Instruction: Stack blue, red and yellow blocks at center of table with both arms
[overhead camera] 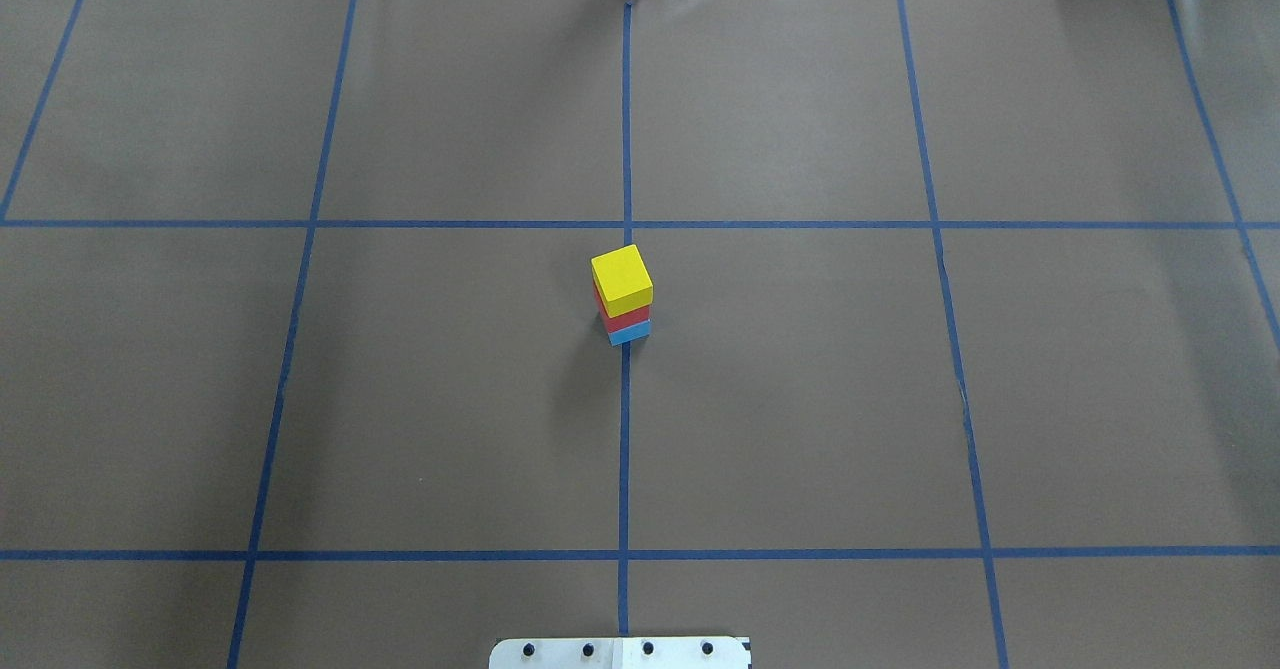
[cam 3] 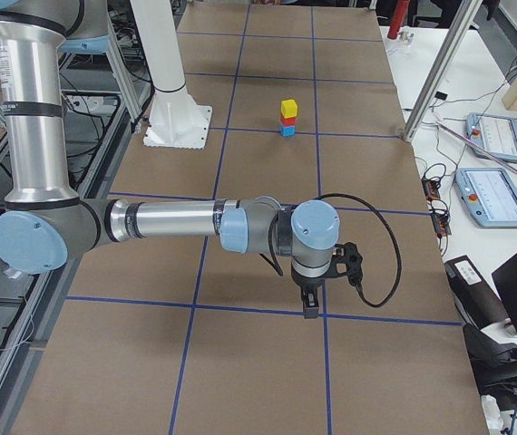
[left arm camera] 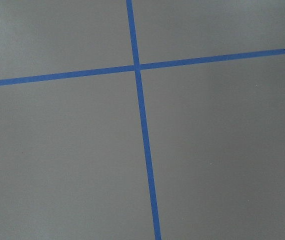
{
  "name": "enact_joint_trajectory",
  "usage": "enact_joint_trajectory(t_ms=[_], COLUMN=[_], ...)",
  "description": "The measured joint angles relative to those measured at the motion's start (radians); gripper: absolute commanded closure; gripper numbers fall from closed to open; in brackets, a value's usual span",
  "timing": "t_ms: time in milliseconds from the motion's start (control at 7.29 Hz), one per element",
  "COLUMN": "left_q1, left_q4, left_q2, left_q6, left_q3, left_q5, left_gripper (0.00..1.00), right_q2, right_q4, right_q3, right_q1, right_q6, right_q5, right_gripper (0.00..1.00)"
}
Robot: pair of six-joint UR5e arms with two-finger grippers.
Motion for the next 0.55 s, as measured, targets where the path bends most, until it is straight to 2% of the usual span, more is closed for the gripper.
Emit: enact_joint_trajectory(t_ms=[549], left_q1=[0.000], left_q4=[0.000], left_q2=[0.006], left_q6=[0.000], left_q3=[0.004], left_q5=[0.000], left_gripper=[0.00], right_q2=[0.000], right_q4=[0.000], right_q3=[0.001], right_q1=[0.000], right_q6=[0.000], right_q5=[0.000], right_gripper=[0.00])
